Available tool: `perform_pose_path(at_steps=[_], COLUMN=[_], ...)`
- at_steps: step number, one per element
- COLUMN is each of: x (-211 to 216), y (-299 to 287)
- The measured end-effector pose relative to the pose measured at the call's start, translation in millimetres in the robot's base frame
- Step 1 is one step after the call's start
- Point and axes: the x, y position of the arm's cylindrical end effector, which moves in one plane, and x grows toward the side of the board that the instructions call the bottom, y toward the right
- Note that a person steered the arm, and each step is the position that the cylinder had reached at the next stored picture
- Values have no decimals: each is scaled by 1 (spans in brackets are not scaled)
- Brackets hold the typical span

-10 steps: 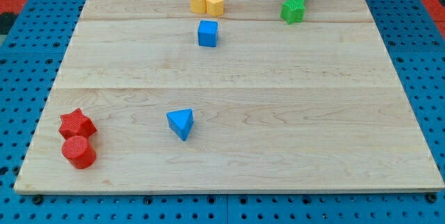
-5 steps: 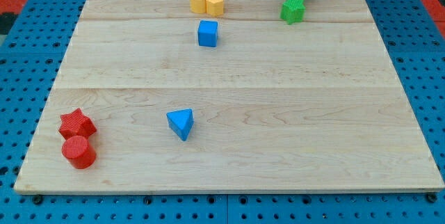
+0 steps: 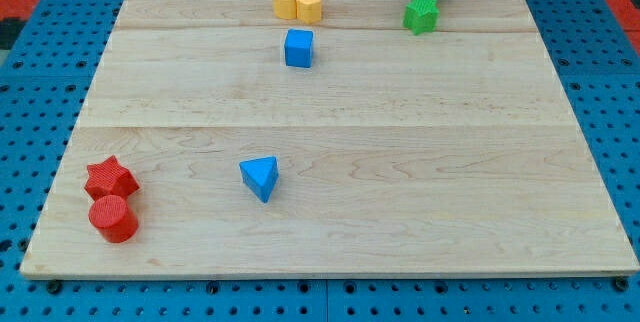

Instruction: Place your arm at top right corner

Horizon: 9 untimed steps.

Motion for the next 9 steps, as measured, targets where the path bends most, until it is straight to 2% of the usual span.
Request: perform_pose_path(at_steps=[5, 6, 9], x=[7, 17, 10], y=[9, 51, 84])
